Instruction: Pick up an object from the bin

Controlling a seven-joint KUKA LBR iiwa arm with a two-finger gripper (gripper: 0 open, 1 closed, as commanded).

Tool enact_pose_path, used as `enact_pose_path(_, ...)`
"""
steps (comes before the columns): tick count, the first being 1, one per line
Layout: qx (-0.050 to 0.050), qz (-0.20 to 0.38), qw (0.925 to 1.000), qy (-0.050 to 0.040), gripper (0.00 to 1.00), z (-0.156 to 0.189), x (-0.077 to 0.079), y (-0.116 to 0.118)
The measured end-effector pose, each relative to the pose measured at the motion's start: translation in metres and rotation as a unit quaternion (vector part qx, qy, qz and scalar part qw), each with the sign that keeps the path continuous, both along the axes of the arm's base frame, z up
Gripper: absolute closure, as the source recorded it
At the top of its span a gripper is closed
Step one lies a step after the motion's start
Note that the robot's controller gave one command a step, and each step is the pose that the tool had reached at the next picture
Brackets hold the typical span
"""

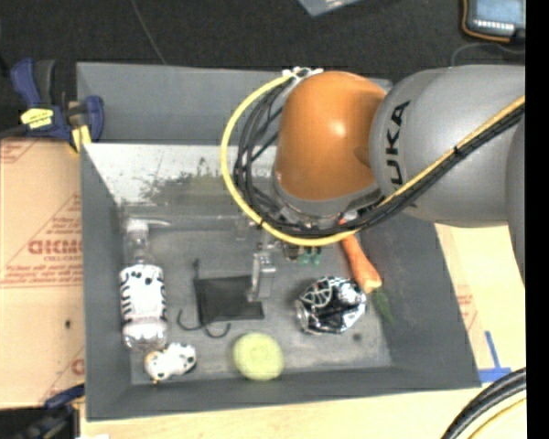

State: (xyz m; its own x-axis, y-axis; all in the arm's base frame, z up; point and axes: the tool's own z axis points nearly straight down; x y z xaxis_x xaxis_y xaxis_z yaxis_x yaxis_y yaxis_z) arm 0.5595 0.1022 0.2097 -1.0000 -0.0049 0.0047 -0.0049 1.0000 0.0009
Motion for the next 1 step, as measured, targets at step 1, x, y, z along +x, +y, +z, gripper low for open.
enact_pose_path(1, 0.001, -0.001, 1.0, -0.004, 0.0, 0.0046, 0.0016, -0.0005)
